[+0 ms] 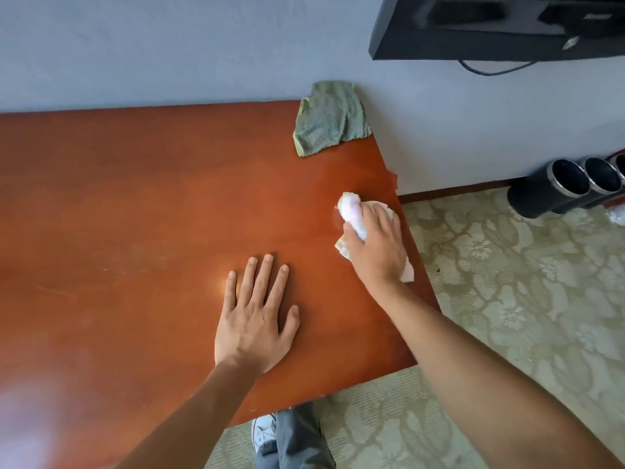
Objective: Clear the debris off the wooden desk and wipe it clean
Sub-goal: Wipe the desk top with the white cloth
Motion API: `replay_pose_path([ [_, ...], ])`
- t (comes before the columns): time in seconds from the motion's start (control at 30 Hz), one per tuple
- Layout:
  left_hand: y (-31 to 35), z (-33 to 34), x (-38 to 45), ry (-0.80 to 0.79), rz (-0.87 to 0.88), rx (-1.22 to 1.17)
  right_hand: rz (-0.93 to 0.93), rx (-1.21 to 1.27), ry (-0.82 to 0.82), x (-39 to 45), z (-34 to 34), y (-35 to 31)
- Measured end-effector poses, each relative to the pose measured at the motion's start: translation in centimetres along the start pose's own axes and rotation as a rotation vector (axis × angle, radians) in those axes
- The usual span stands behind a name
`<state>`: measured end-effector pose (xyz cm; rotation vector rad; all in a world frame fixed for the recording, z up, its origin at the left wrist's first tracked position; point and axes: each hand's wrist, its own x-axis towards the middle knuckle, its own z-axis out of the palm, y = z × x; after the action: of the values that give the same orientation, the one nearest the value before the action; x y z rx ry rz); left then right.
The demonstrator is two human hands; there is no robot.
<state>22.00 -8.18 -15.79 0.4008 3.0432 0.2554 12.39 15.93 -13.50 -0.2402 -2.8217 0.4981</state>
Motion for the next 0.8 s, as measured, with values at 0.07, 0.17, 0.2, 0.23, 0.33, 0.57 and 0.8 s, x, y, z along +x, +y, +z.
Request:
replay_pose_path([
  [0.07, 0.0, 0.0, 0.1, 0.001, -0.009, -0.014, -0.209, 0.004, -0.051, 0.6, 1.2, -2.0],
  [0.17, 0.1, -0.1, 0.0, 0.01, -0.005, -0.027, -0.595, -0.001, -0.265, 2.4, 1.3, -2.3],
  [0.2, 0.1, -0.1, 0.0, 0.008, -0.011, -0.031, -0.515, -0.004, -0.239, 3.8, 1.5, -1.9],
  [0.23, 0.1, -0.2, 0.0, 0.0, -0.011, -0.031, -0.334, 0.001, -0.164, 5.1, 1.7, -1.7],
  [0.33, 0.1, -0.3, 0.1, 0.008, -0.011, -0.035, -0.062, -0.026, 0.015, 6.6, 3.1, -3.2],
  [0.57, 0.0, -0.7, 0.0, 0.002, -0.007, -0.052, -0.298, -0.044, -0.112, 8.4, 3.7, -3.7],
  [0.8, 0.3, -1.2, 0.3, -0.032, -0.022, -0.045, -0.676, 0.036, -0.171, 9.0, 5.6, -6.0],
])
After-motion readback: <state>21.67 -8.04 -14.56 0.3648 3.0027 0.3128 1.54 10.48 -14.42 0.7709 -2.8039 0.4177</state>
